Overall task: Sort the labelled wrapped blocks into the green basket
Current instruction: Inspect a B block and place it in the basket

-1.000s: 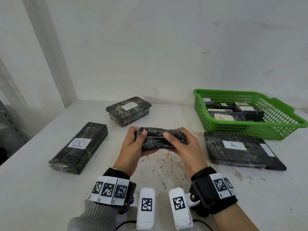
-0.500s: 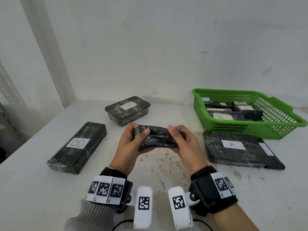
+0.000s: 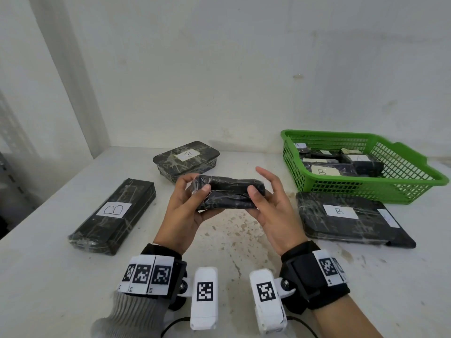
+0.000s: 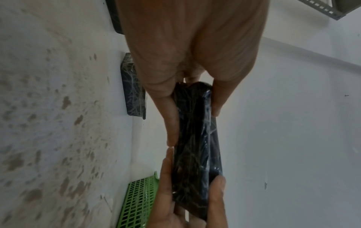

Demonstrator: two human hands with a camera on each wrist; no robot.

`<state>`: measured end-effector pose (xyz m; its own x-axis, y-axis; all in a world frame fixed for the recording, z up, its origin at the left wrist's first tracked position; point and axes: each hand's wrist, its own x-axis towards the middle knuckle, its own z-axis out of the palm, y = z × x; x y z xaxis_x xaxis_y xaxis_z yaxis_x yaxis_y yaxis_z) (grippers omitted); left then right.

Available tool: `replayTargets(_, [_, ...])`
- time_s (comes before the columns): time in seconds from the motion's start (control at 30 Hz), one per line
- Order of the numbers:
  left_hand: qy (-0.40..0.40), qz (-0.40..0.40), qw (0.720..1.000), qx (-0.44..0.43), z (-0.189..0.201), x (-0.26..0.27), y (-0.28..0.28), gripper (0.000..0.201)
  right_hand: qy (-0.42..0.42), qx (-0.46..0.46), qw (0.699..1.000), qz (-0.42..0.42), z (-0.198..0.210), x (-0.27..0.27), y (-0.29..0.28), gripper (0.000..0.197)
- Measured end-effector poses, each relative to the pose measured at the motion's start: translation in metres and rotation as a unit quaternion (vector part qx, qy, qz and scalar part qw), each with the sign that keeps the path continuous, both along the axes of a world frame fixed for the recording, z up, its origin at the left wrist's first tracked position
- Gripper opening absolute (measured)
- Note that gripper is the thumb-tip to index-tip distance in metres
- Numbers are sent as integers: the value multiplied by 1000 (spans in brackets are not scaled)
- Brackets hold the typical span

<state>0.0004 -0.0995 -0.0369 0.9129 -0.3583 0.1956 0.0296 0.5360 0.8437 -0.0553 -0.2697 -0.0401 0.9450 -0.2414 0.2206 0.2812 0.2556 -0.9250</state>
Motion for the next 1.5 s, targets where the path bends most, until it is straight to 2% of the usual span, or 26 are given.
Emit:
replayTargets(0.07, [11,13,1000,-12,0,0,-1,37,-6,9,1000,-5,-2,1,1,57])
replayTargets(0.2, [58,30,998,1,1,0,-3,47,-40,25,999,-23,0,0,3,46])
replayTargets(0.3, [75,-6,994,73,3,-3,-4,57,-65,16,997,-28,1,0,1,45])
replayTargets(0.4, [81,-46,993,77,6,-5,-3,59,-75,-12,997,0,4,-2,-2,51])
replayTargets(0.5, [76,-37,993,79,7,-3,-1,66,-48,-44,998,27,4,-3,-5,50])
replayTargets(0.6, [89,4,994,68,4,0,-1,56,-29,-76,995,51,0,-4,-3,56])
replayTargets(0.67, [96,28,994,44,2,1,-3,41,-17,-62,996,63,0,-4,-2,58])
replayTargets(0.77, [91,42,995,31,-2,1,-6,28,-1,-24,997,79,6,-5,0,50])
replayTargets(0.83, [84,39,995,35,-2,0,-6,27,9,-29,998,53,7,-5,2,37])
replayTargets(0.9, [75,28,996,47,-2,-1,-6,28,10,-50,999,-8,4,-4,3,27])
replayTargets(1.03, [74,7,994,79,-1,-2,-5,57,11,-71,996,-51,0,-2,-1,25])
replayTargets(1.07, [74,14,994,84,-1,-2,-6,55,11,-78,996,-51,1,-2,-1,25])
replayTargets(1.17, [77,52,992,82,-3,-2,-10,30,16,-84,996,-38,3,-3,-1,27])
replayTargets(1.2, [77,60,992,83,-4,-2,-11,28,20,-82,996,-34,3,-3,-1,26])
replayTargets(1.3, [77,64,992,83,-5,-1,-11,33,28,-57,998,-25,5,-4,1,15])
replayTargets(1.4, [74,50,993,81,-1,-4,-11,33,18,-46,996,-75,5,-4,3,13])
replayTargets(1.5, [61,27,993,92,0,-7,-12,50,9,-30,992,-118,4,-3,1,7])
